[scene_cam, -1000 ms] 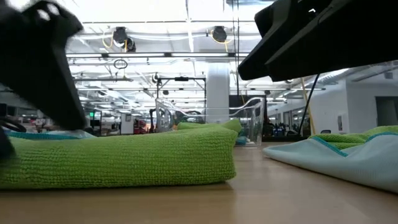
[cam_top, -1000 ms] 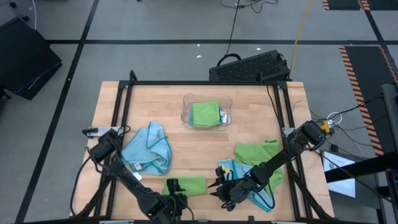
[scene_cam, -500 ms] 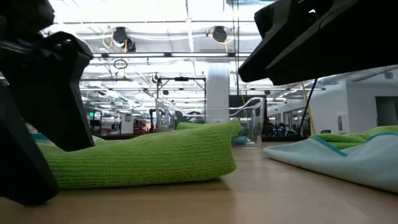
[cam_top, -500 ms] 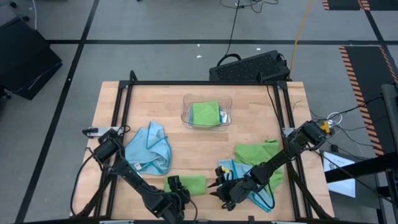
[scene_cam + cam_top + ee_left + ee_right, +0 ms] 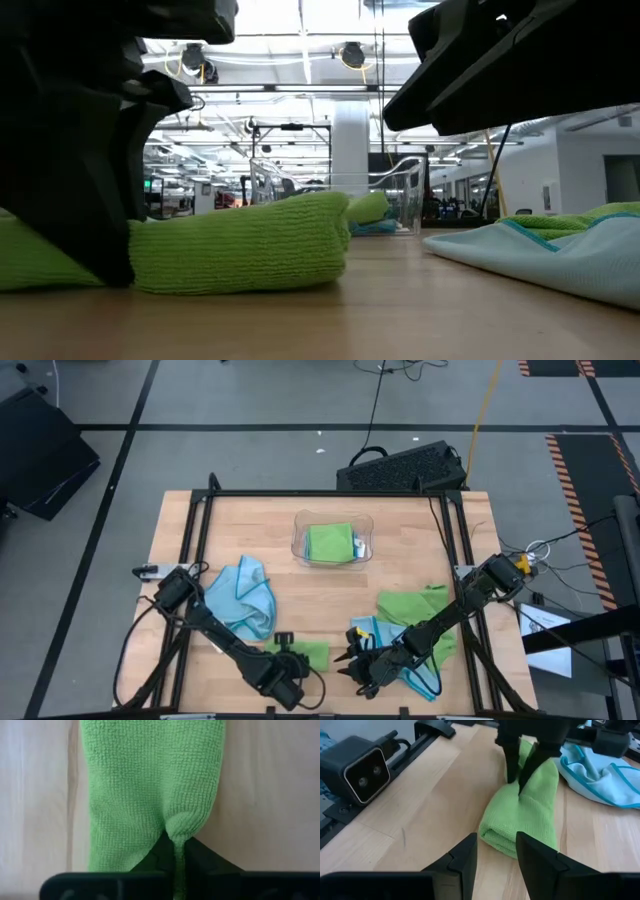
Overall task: Fold microfiber towels
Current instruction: Stack the folded left green microfiber cloth on top of the other green microfiber cloth in the transparent bin
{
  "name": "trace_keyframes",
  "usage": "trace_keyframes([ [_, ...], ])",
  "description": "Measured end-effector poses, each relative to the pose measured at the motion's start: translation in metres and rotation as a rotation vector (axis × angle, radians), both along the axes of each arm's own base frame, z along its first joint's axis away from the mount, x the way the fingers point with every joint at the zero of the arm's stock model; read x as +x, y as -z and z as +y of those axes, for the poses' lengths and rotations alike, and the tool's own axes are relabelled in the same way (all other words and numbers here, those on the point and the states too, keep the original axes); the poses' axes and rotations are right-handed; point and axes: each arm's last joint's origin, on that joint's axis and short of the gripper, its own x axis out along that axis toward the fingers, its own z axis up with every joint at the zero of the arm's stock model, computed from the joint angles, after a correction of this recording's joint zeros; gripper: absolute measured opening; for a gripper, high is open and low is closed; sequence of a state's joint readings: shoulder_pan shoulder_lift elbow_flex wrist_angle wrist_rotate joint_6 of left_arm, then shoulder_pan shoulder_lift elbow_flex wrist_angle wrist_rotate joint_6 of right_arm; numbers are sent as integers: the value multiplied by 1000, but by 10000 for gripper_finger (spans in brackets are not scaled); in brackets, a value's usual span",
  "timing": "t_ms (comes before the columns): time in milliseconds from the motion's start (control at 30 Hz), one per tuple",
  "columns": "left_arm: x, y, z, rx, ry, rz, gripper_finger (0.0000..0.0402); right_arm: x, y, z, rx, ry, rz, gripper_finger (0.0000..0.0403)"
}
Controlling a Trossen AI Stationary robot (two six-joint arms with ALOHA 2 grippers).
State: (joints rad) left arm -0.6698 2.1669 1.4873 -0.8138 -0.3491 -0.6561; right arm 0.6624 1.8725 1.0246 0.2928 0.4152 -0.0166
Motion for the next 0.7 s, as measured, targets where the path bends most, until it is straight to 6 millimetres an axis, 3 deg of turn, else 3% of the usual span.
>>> trace_keyframes([
  [200,-1,-27,12,-45,-23,-15,18,5,-5,4,53,-4,-85,129],
  [333,2,-53,17,-114,-51,-87,12,9,4,9,12,-44,-133,152],
  [567,10,-59,22,-181,-43,-108,18,11,21,13,-167,9,-216,227],
  [700,13,-59,26,-184,-48,-112,12,17,24,12,-145,46,-265,264],
])
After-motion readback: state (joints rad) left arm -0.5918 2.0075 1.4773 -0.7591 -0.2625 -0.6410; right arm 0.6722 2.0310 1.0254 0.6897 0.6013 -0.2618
